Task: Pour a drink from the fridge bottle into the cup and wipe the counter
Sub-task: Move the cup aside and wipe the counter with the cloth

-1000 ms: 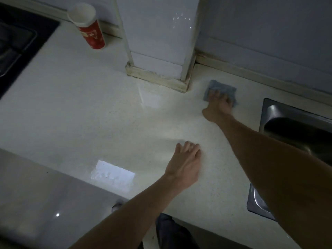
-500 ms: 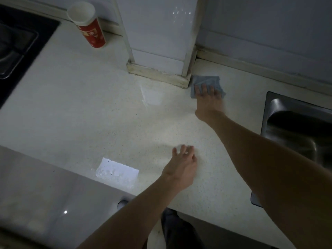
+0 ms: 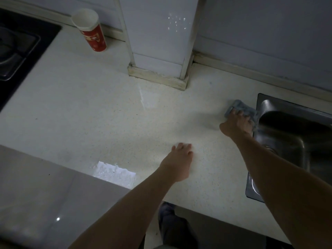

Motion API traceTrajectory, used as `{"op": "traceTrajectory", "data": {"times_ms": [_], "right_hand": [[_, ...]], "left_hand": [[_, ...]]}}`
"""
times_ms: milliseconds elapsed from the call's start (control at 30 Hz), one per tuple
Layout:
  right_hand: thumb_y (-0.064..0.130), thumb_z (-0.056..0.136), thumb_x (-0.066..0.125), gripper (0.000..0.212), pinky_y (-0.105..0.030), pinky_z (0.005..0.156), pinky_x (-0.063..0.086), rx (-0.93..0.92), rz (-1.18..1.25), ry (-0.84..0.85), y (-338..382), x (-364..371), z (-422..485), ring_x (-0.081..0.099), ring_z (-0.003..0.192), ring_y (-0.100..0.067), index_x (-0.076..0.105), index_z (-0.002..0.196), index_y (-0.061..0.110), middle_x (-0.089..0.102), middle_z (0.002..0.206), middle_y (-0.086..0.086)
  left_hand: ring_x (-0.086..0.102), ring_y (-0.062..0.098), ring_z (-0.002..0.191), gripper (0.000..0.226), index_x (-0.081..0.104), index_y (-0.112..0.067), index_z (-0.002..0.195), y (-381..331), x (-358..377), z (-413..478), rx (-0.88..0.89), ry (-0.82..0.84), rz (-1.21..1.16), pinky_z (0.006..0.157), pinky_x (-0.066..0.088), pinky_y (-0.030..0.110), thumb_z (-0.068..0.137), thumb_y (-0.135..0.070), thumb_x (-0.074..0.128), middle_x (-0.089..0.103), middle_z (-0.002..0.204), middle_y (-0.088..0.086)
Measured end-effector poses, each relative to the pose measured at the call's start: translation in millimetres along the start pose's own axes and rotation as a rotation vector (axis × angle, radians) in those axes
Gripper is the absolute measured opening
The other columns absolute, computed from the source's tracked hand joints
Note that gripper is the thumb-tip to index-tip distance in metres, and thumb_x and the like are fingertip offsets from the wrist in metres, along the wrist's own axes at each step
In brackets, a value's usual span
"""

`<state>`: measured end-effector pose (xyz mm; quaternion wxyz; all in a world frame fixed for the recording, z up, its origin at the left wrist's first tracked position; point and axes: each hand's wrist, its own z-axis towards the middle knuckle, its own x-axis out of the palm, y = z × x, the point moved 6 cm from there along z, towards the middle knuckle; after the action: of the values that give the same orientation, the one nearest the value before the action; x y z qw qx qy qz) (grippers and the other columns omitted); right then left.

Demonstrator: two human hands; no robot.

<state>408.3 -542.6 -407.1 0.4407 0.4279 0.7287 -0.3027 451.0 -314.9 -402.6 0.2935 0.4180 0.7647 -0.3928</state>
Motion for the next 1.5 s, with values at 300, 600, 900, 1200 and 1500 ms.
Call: {"op": "traceTrajectory", "data": {"times_ms": [300,600,900,1200,1500], "right_hand": [[0.034,0.091,0.056,0.086,-0.051,0.121,0.006,-0.376,-0.038,-0.011,121.9,8.0,-27.8,-0.003,0.147,-0.041,0.002,0.155,0.013,-0.002,0.161,-0.018],[0.031,0.086,0.053,0.084,-0.046,0.121,0.001,-0.492,-0.114,-0.091,96.4,19.2,-26.2,-0.006,0.149,-0.027,0.005,0.154,0.025,-0.001,0.163,0.001],[0.025,0.08,0.061,0.084,-0.054,0.114,0.026,-0.207,-0.03,-0.078,-77.3,20.6,-24.7,0.015,0.144,-0.034,0.017,0.151,0.026,0.015,0.157,-0.006],[0.033,0.089,0.055,0.081,-0.055,0.118,0.014,-0.17,0.003,0.033,-10.5,21.5,-45.1,0.006,0.145,-0.045,0.009,0.153,0.014,0.006,0.159,-0.019],[0.034,0.09,0.048,0.084,-0.049,0.119,-0.009,-0.609,-0.118,0.045,158.8,41.6,-105.6,-0.018,0.147,-0.035,-0.003,0.155,0.016,-0.012,0.162,-0.009]], "left_hand": [[0.01,0.031,0.152,0.061,0.032,-0.006,0.154,-0.5,0.0,-1.9,-0.02,-0.048,-0.041,0.125,0.014,0.042,0.096,-0.007,0.05,0.015,0.166,0.008],[0.016,0.031,0.152,0.059,0.037,-0.006,0.152,0.5,1.4,3.9,-0.013,-0.015,-0.058,0.125,0.02,0.041,0.094,-0.002,0.048,0.02,0.165,0.01],[0.015,0.028,0.15,0.059,0.038,-0.009,0.15,2.5,5.8,5.5,-0.013,0.033,-0.028,0.12,0.03,0.042,0.093,-0.006,0.051,0.017,0.165,0.004],[0.006,0.022,0.155,0.064,0.022,-0.008,0.158,-1.0,10.3,-13.5,-0.016,0.064,-0.094,0.124,0.02,0.04,0.099,-0.012,0.047,0.009,0.168,0.005],[0.019,0.018,0.151,0.055,0.039,-0.007,0.151,6.4,40.2,-88.1,-0.055,-0.113,-0.064,0.12,0.024,0.027,0.096,-0.007,0.046,0.023,0.163,0.002]]}}
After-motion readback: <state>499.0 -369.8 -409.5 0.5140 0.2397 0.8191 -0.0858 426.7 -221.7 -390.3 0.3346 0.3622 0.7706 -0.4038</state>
